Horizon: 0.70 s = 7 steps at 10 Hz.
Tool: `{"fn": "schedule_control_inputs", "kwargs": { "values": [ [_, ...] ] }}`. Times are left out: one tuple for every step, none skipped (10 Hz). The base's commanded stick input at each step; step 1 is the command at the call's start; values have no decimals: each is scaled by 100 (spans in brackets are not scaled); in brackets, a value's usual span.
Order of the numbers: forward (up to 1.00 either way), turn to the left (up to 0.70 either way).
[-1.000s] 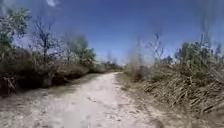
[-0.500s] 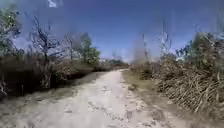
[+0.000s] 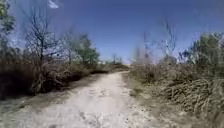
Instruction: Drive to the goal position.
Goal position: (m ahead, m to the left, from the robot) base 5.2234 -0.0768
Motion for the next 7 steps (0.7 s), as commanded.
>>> {"fn": "schedule_control_inputs", "kwargs": {
  "values": [
    [70, 0],
    [70, 0],
    [70, 0],
    [70, 0],
    [70, 0],
    [70, 0],
    [70, 0]
  ]
}}
